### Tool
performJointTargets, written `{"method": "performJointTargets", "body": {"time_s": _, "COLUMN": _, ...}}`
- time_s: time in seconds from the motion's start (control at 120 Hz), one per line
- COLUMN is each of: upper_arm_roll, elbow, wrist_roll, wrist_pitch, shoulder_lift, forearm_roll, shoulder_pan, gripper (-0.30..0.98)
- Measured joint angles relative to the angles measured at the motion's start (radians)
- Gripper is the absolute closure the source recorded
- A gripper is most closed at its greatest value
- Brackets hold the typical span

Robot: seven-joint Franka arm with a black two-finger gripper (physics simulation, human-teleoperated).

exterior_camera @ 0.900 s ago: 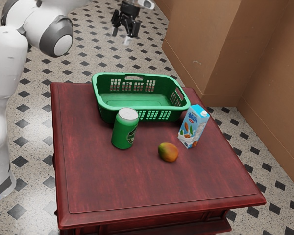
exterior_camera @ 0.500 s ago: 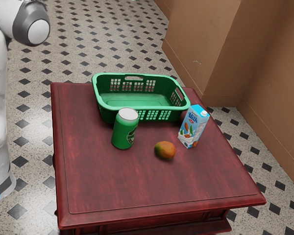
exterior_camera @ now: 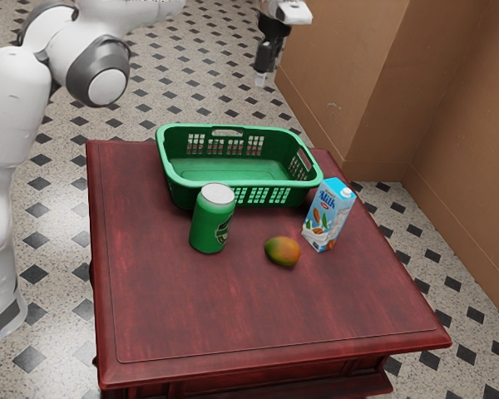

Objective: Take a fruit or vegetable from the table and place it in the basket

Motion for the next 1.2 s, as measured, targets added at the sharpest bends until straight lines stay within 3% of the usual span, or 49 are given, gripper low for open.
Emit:
{"method": "performJointTargets", "body": {"time_s": 0.208, "upper_arm_roll": -0.023, "elbow": -0.018, "wrist_roll": 0.117, "wrist_pitch": -0.053, "shoulder_lift": 0.004, "forearm_roll": -0.003, "shoulder_pan": -0.034, "gripper": 0.00}}
{"method": "performJointTargets", "body": {"time_s": 0.258, "upper_arm_roll": -0.035, "elbow": -0.091, "wrist_roll": 0.136, "wrist_pitch": -0.042, "shoulder_lift": -0.027, "forearm_roll": -0.002, "shoulder_pan": -0.058, "gripper": 0.00}}
{"method": "performJointTargets", "body": {"time_s": 0.333, "upper_arm_roll": -0.174, "elbow": -0.399, "wrist_roll": 0.158, "wrist_pitch": 0.032, "shoulder_lift": -0.193, "forearm_roll": -0.001, "shoulder_pan": -0.019, "gripper": 0.00}}
{"method": "performJointTargets", "body": {"time_s": 0.408, "upper_arm_roll": -0.360, "elbow": -0.565, "wrist_roll": 0.171, "wrist_pitch": 0.097, "shoulder_lift": -0.291, "forearm_roll": 0.001, "shoulder_pan": 0.072, "gripper": 0.00}}
{"method": "performJointTargets", "body": {"time_s": 0.517, "upper_arm_roll": -0.506, "elbow": -0.621, "wrist_roll": 0.179, "wrist_pitch": 0.160, "shoulder_lift": -0.329, "forearm_roll": 0.002, "shoulder_pan": 0.101, "gripper": 0.00}}
{"method": "performJointTargets", "body": {"time_s": 0.708, "upper_arm_roll": -0.627, "elbow": -0.628, "wrist_roll": 0.179, "wrist_pitch": 0.239, "shoulder_lift": -0.323, "forearm_roll": -0.003, "shoulder_pan": 0.018, "gripper": 0.00}}
{"method": "performJointTargets", "body": {"time_s": 0.9, "upper_arm_roll": -0.653, "elbow": -0.631, "wrist_roll": 0.168, "wrist_pitch": 0.297, "shoulder_lift": -0.266, "forearm_roll": 0.016, "shoulder_pan": -0.110, "gripper": 0.00}}
{"method": "performJointTargets", "body": {"time_s": 0.967, "upper_arm_roll": -0.624, "elbow": -0.630, "wrist_roll": 0.164, "wrist_pitch": 0.316, "shoulder_lift": -0.240, "forearm_roll": 0.036, "shoulder_pan": -0.040, "gripper": 0.00}}
{"method": "performJointTargets", "body": {"time_s": 1.083, "upper_arm_roll": -0.559, "elbow": -0.628, "wrist_roll": 0.157, "wrist_pitch": 0.348, "shoulder_lift": -0.207, "forearm_roll": 0.062, "shoulder_pan": 0.196, "gripper": 0.00}}
{"method": "performJointTargets", "body": {"time_s": 1.2, "upper_arm_roll": -0.553, "elbow": -0.629, "wrist_roll": 0.149, "wrist_pitch": 0.372, "shoulder_lift": -0.203, "forearm_roll": 0.073, "shoulder_pan": 0.188, "gripper": 0.00}}
